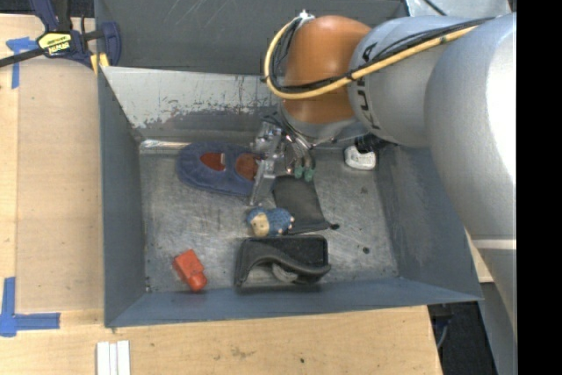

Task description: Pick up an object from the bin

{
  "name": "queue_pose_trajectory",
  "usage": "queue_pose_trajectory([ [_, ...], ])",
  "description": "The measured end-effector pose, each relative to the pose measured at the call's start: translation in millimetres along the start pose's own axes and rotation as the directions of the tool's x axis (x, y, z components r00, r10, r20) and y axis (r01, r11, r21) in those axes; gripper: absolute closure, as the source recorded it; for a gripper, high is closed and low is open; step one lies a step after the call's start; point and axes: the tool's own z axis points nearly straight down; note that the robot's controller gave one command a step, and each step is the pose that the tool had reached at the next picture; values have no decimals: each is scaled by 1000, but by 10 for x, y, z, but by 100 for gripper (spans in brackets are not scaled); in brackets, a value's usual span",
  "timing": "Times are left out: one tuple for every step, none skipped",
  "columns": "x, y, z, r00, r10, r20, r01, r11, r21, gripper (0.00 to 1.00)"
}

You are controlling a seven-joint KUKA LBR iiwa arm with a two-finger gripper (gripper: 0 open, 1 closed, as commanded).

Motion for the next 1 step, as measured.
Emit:
queue_pose_trajectory([
  [148, 351, -2136, 949, -317, 3, 317, 949, 0, 100],
])
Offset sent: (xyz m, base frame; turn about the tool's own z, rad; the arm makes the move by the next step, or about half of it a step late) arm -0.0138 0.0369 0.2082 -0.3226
